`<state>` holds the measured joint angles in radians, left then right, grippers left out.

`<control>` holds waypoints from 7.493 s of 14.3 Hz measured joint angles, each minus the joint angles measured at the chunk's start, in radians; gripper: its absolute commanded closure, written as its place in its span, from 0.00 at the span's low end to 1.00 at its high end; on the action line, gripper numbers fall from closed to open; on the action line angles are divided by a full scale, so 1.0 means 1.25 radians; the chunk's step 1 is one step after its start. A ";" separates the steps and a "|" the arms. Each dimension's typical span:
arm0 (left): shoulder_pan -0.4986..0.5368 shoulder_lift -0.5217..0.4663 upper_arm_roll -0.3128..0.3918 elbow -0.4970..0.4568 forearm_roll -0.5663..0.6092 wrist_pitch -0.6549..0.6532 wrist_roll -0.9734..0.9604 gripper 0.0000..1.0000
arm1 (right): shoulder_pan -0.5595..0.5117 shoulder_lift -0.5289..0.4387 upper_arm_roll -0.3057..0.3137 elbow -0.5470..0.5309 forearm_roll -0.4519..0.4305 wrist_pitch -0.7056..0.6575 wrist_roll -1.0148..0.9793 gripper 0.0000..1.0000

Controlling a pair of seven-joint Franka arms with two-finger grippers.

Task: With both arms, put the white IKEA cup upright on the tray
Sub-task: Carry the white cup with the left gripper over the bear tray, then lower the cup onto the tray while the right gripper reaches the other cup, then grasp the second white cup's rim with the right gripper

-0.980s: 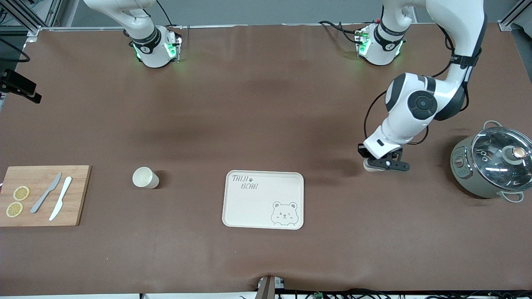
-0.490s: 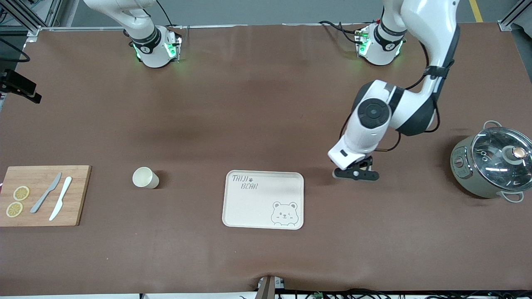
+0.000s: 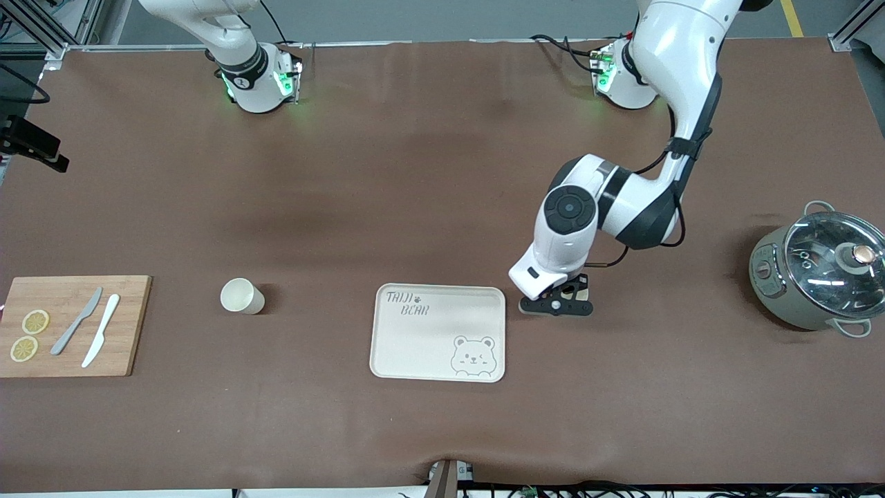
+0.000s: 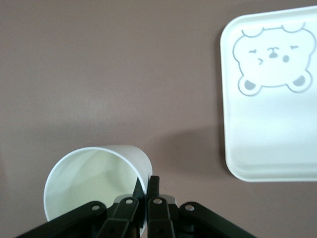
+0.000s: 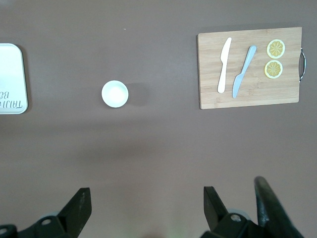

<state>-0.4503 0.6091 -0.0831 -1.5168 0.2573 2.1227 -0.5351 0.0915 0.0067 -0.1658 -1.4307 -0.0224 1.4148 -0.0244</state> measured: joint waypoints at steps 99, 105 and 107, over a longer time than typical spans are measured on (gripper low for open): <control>-0.194 0.312 0.057 0.407 -0.028 -0.121 -0.160 0.76 | 0.058 0.392 0.013 -0.438 0.042 0.887 -0.022 0.00; -0.194 0.308 0.056 0.412 -0.029 -0.138 -0.160 0.61 | 0.064 0.398 0.014 -0.436 0.042 0.891 -0.022 0.51; -0.195 0.303 0.056 0.413 -0.029 -0.149 -0.160 0.61 | 0.064 0.398 0.014 -0.435 0.042 0.891 -0.022 0.60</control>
<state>-0.6935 0.9878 -0.0132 -1.0002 0.2213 1.9360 -0.7347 0.1718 0.5037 -0.1488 -1.9746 0.0296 2.5284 -0.0521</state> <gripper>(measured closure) 0.621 0.396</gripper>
